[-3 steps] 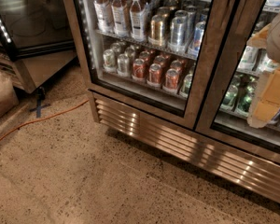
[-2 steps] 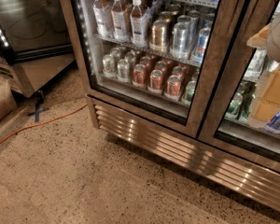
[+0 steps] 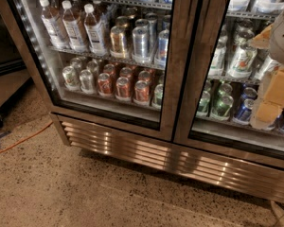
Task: Open left fridge door
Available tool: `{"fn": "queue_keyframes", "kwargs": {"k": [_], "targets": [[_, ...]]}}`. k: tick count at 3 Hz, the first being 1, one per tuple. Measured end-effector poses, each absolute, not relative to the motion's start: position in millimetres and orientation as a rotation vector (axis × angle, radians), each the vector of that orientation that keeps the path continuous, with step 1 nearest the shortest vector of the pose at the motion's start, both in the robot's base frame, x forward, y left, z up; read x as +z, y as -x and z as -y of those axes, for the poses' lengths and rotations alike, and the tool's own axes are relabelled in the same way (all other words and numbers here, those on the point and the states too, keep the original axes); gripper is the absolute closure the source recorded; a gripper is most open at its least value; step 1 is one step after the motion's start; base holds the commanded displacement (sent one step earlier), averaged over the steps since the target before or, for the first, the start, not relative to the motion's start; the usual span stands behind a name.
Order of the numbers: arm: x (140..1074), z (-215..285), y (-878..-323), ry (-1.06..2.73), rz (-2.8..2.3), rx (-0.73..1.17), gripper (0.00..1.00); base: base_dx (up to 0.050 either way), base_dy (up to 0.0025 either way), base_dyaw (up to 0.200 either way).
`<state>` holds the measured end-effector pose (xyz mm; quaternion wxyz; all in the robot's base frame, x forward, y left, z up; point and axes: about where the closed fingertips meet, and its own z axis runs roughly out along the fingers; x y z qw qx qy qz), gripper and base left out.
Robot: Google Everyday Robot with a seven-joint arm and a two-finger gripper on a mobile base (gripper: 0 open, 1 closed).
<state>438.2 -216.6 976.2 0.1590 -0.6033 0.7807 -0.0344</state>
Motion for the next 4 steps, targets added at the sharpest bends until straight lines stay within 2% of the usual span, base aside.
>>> {"fn": "queue_keyframes", "kwargs": {"k": [1,2,4], "targets": [[976.4,216.5,-438.3,1.724,-2.231,-0.099,0.0,0.025,-0.00223,-0.173],[976.4,216.5,-438.3,1.724,-2.231,-0.099,0.0,0.0,0.0,0.0],[943.5,182.0,-456.0,1.803,-2.142,0.195,0.0,0.0,0.0,0.0]]}}
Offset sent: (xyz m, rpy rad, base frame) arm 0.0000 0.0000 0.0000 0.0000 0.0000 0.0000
